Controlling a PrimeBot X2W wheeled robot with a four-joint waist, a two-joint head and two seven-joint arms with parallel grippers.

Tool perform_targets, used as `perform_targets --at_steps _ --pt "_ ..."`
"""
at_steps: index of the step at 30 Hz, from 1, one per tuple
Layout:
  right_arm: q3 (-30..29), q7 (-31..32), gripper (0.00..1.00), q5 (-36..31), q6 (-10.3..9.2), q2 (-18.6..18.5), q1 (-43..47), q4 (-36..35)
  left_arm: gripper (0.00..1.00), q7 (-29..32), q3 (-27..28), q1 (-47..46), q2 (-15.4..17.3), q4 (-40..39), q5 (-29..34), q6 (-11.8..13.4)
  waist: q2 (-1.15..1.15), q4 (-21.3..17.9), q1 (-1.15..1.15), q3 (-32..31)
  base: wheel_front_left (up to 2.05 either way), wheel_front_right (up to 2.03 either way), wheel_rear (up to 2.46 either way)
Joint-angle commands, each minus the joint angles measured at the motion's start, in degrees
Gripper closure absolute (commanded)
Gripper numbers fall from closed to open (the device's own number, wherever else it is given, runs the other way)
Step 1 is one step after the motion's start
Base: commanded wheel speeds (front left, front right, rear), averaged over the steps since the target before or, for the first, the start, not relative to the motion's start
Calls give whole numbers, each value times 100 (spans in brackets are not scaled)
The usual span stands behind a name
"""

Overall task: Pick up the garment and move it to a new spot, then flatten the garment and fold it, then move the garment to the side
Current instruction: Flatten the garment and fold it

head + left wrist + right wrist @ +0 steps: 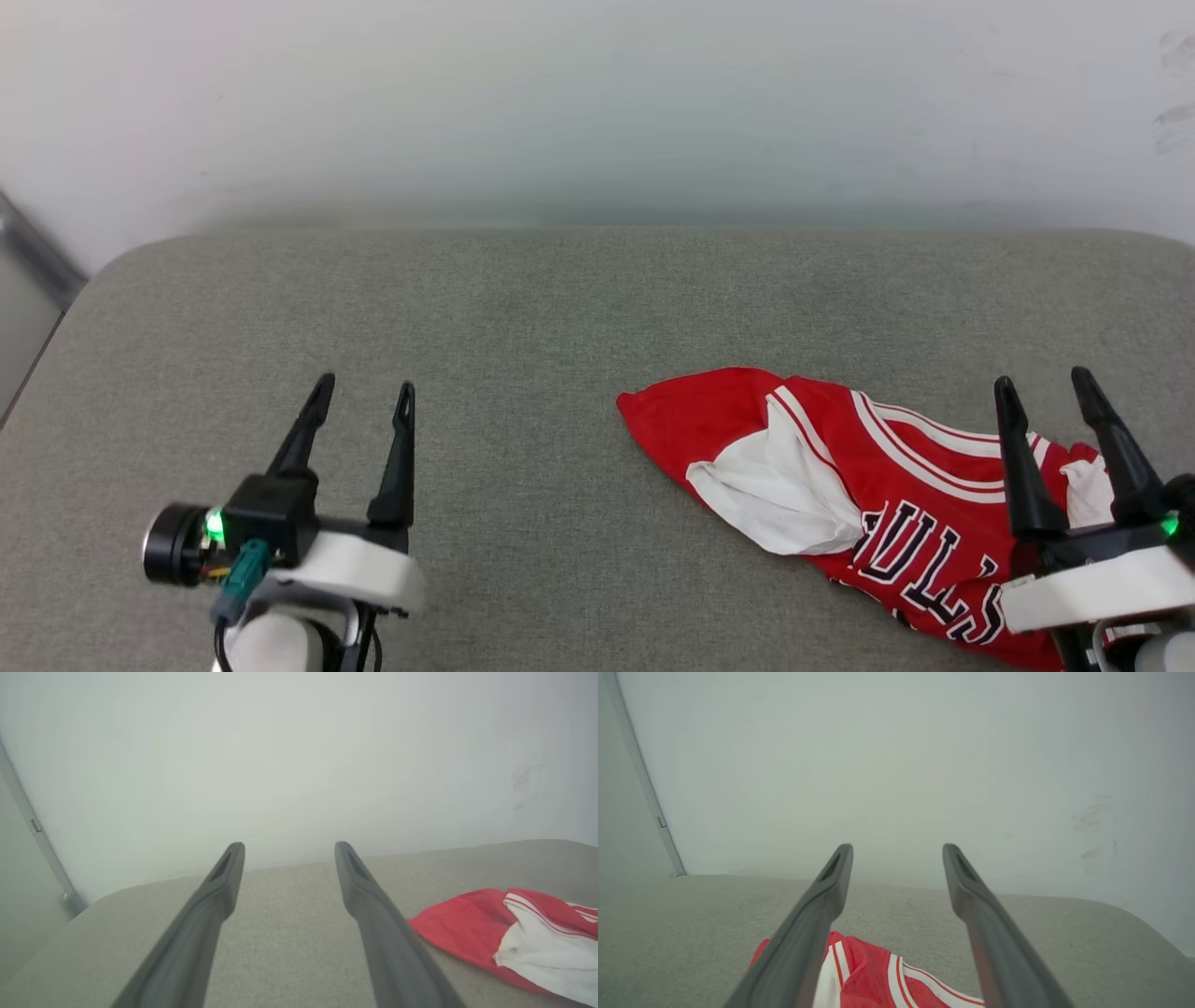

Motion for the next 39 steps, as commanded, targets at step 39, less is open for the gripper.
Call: perform_targets --at_steps 39 --pt "106 -13 0 -596 -2 325 -697 -706 0 5474 -7177 -6682 2152 5 -5118 -270 0 -1110 1 2041 0 0 0"
